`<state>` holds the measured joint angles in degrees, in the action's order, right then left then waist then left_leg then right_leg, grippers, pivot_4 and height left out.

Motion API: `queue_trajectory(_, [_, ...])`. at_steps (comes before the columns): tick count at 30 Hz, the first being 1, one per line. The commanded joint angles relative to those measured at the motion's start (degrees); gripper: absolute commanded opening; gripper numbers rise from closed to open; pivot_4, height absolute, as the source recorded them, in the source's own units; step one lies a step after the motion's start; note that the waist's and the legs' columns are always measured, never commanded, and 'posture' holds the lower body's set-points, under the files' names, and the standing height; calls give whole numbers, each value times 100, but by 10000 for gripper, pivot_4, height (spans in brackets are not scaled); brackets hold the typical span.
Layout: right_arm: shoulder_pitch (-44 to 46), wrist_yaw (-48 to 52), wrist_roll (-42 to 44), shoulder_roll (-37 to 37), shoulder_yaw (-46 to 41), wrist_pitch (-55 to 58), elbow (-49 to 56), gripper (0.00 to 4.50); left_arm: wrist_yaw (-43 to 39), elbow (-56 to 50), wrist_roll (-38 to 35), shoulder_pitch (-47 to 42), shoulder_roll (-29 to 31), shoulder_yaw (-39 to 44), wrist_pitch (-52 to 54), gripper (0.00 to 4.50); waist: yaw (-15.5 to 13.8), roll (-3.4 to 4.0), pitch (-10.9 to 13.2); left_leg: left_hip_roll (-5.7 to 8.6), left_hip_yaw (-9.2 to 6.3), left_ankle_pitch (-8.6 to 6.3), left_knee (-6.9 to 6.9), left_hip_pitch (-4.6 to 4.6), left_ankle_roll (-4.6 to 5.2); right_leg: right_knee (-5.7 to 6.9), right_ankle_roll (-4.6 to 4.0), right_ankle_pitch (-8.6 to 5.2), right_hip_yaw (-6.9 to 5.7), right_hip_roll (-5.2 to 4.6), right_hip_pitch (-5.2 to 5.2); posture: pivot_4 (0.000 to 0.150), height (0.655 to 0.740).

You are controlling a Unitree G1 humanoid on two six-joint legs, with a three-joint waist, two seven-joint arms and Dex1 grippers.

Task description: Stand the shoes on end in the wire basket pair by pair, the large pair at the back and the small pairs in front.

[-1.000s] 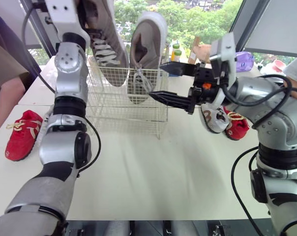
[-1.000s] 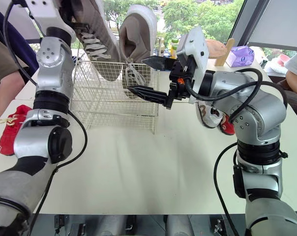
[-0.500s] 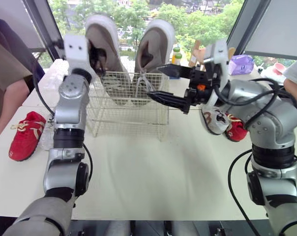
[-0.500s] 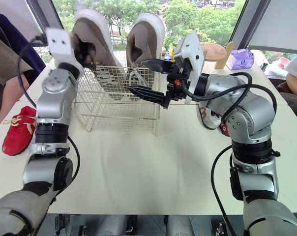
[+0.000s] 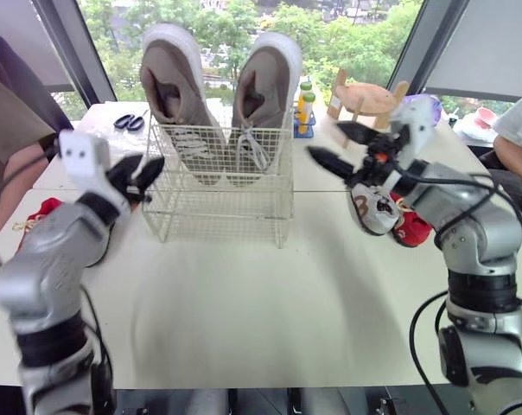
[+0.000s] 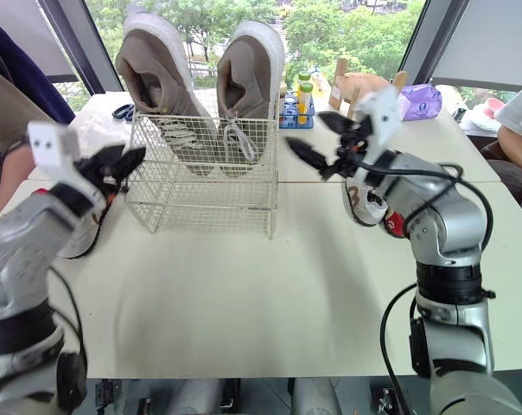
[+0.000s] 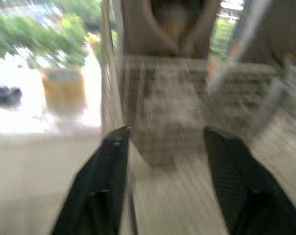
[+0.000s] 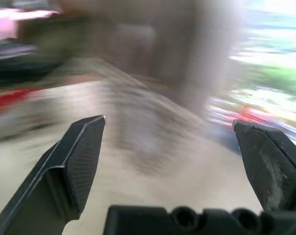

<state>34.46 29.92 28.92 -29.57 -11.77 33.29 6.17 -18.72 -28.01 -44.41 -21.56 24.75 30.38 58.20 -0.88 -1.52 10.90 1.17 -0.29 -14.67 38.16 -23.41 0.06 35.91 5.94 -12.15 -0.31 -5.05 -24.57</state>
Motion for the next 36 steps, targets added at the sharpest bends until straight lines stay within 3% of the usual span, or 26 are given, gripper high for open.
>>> queue_trajectory(1, [-530,-740,-354,422,-217,-496,294,45000,162,-768,-1220,30,-180,-20,272,42910,-10,0,0,1,-6,0,3,0,-1,0,0,0,0,0,5,1500,7400])
queue_trajectory(4, [-1181,-1419,-1013,702,-75,-871,636,45000,451,-1178,-2005,311,-519,-366,249,44264,16,5,-2,6,0,2,3,2,-2,0,-1,0,5,0,6,1500,7400])
queue_trajectory(8, [-1786,-1878,-1262,1018,-54,-905,863,45000,695,-1471,-2221,897,-765,-1088,138,44264,56,19,-9,3,6,1,-3,7,-2,0,-3,-1,10,6,2,1500,7400])
queue_trajectory(18, [-1781,-2527,-1379,1313,-274,-738,392,45000,479,-1255,-1441,1174,-540,-2229,-532,44264,32,30,-15,1,9,2,-2,12,-1,-4,-28,-15,13,26,9,1500,7400])
queue_trajectory(27, [-2134,-2541,-1482,1432,-320,-965,62,45000,475,-950,-1002,1107,-552,-2409,-1011,44264,35,31,-15,-3,9,2,-2,11,0,-12,-27,-15,13,29,11,1500,7400])
queue_trajectory(36, [-1852,-2519,-1613,1475,-242,-1284,-810,45000,436,-869,-902,1180,-538,-2534,-1197,44264,33,31,-16,-6,8,2,-2,11,0,-21,-28,-15,13,31,15,1500,7400])
